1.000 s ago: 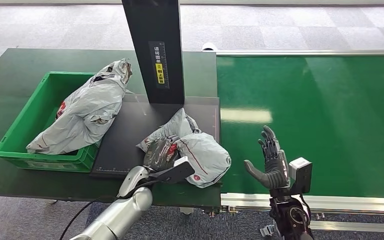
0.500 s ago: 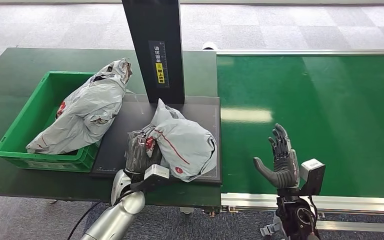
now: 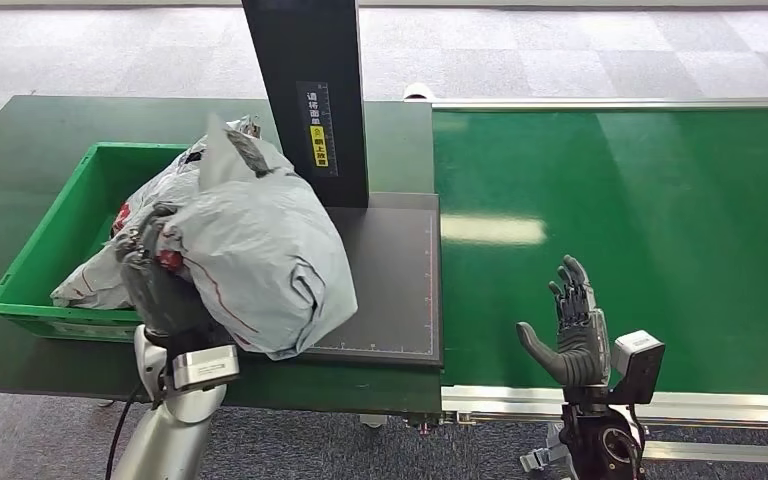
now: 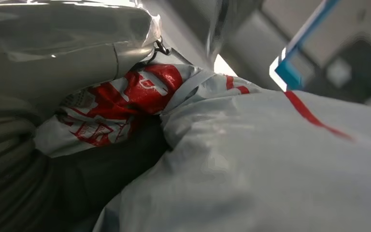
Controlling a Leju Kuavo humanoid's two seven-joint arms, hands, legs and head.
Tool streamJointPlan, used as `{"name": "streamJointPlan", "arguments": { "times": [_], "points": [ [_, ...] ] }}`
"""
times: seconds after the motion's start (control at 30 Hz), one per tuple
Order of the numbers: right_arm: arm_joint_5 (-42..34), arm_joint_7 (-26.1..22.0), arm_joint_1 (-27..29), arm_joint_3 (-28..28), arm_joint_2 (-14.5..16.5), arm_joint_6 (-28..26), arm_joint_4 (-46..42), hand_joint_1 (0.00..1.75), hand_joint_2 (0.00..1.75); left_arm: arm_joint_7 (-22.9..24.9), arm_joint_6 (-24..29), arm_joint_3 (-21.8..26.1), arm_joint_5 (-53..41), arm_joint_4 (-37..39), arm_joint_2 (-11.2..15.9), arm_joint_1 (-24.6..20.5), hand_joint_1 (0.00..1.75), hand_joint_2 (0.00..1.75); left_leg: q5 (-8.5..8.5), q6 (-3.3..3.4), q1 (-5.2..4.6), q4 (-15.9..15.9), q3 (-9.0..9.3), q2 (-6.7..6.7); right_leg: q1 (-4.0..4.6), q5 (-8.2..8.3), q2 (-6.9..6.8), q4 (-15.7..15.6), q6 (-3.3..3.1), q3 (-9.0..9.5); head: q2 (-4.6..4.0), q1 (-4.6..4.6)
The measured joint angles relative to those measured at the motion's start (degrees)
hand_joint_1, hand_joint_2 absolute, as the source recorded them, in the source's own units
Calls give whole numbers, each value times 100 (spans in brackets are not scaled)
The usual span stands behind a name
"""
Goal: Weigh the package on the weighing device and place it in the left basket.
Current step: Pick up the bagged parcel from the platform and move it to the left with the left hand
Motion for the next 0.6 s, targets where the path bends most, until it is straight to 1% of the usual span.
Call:
{"name": "streamJointPlan", "arguments": {
  "times": [0.1,0.27,0.33,0.4,0.5,0.6],
  "points": [
    [8,0,57,-2,0,-2,-62,0,175,0,0,334,-48,-414,-7,1,175,175,1,0,0,0,1,0,0,0,-1,0,0,2,0,1],
    [10,0,73,-2,5,-5,-104,0,175,0,-1,563,-125,-740,-24,2,175,175,2,1,-1,1,3,-1,-1,1,-1,0,0,5,1,2],
    [11,0,81,-2,7,-20,-107,0,175,0,-2,689,-379,-824,-72,-7,175,175,2,1,-1,1,3,-1,-1,1,-1,0,0,4,1,2],
    [17,0,98,-2,7,-39,-108,0,175,0,-2,934,-846,-867,-156,-75,175,175,1,1,-1,2,2,-1,-1,1,-1,0,0,3,1,2],
    [43,1,146,-2,14,-55,-143,0,175,-5,-2,1577,-1561,-738,-292,-349,175,175,1,1,-1,1,3,2,-1,1,2,0,0,2,0,1],
    [85,13,220,-2,23,-83,-202,0,175,66,-3,2438,-2068,-320,-377,-781,175,175,2,-1,1,1,7,7,1,1,5,0,-1,1,0,1]
  ]
}}
